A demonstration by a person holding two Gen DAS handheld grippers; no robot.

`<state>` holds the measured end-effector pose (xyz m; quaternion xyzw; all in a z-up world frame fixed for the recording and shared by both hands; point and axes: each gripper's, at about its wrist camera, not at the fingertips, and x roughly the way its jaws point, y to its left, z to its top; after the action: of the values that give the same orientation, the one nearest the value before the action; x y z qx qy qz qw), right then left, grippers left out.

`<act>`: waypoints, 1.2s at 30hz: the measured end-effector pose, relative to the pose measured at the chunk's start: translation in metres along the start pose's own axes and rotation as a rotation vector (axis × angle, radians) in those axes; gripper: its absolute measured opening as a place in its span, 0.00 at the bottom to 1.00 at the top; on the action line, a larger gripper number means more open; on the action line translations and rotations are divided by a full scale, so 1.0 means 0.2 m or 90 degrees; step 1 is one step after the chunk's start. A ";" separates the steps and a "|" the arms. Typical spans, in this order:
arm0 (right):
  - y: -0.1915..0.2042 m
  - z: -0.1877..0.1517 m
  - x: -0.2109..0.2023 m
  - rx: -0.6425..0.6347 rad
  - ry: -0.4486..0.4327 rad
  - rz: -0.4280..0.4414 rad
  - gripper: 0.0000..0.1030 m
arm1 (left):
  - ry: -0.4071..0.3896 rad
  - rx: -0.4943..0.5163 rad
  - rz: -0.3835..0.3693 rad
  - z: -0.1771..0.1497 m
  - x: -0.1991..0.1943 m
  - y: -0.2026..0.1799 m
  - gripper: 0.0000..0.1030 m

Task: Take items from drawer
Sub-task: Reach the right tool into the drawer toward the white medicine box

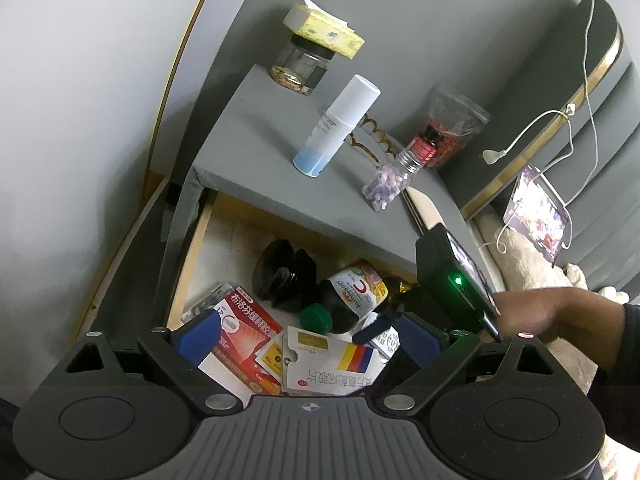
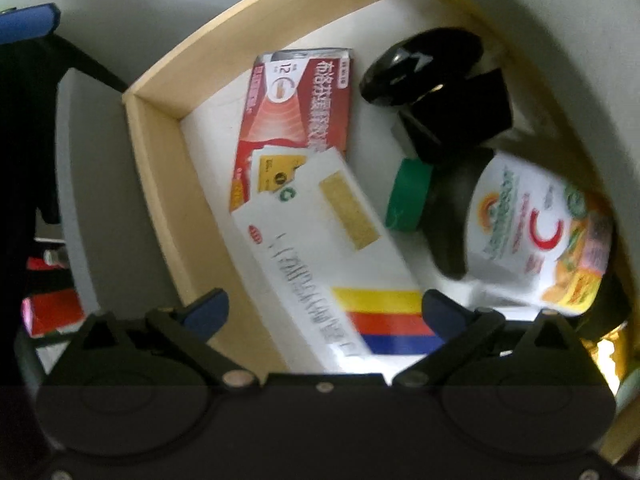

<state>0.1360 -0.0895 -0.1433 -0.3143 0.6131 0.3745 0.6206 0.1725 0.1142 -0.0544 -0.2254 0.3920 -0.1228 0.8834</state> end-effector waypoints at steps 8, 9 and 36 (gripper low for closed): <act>0.05 -0.08 0.04 -0.096 0.019 -0.066 0.91 | 0.008 -0.008 0.002 0.00 0.01 0.01 0.90; 0.08 -0.09 0.06 -0.124 0.027 -0.095 0.91 | 0.010 -0.004 0.003 0.00 0.02 0.00 0.90; -0.05 -0.21 -0.16 0.074 -0.151 0.009 0.74 | 0.024 -0.006 -0.004 -0.01 0.04 -0.01 0.90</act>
<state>0.1224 -0.1332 -0.1149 -0.2270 0.5583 0.3772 0.7031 0.1754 0.1085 -0.0600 -0.2284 0.4087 -0.1280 0.8743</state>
